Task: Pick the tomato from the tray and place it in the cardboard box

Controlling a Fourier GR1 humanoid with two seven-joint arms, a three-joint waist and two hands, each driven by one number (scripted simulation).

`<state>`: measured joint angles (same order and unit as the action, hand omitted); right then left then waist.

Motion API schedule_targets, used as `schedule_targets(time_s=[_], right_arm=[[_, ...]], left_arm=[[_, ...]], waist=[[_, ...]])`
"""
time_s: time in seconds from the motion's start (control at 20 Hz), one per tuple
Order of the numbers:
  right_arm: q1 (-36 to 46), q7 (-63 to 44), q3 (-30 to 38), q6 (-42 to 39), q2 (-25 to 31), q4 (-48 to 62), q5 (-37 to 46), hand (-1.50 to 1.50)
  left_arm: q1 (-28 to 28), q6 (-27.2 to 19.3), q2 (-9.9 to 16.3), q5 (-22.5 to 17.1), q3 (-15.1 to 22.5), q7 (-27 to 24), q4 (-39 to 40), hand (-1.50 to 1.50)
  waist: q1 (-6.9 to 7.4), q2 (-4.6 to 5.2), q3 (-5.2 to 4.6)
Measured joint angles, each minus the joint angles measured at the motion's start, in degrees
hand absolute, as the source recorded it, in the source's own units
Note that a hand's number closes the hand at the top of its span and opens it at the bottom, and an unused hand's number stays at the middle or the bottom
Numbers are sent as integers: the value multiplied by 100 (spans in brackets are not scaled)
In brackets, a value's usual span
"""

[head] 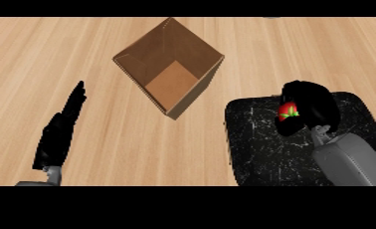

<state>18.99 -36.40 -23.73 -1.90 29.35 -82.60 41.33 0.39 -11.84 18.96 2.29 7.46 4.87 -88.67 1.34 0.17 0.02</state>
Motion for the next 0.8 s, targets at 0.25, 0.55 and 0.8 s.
schedule_targets(time_s=[0.25, 0.55, 0.8], right_arm=[[213, 1159, 15, -110, 374, 29, 104, 150], [318, 1729, 529, -247, 423, -616, -289, 150], [429, 2280, 973, -222, 130, -1285, -1161, 150]], left_arm=[[-69, 21, -25, 30, -124, -55, 145, 0], [9, 135, 6, 20, -259, -9, 82, 0], [7, 102, -80, 80, -237, -47, 162, 0]], waist=[[-73, -9, -1], [-127, -30, -1], [-162, -35, -1]])
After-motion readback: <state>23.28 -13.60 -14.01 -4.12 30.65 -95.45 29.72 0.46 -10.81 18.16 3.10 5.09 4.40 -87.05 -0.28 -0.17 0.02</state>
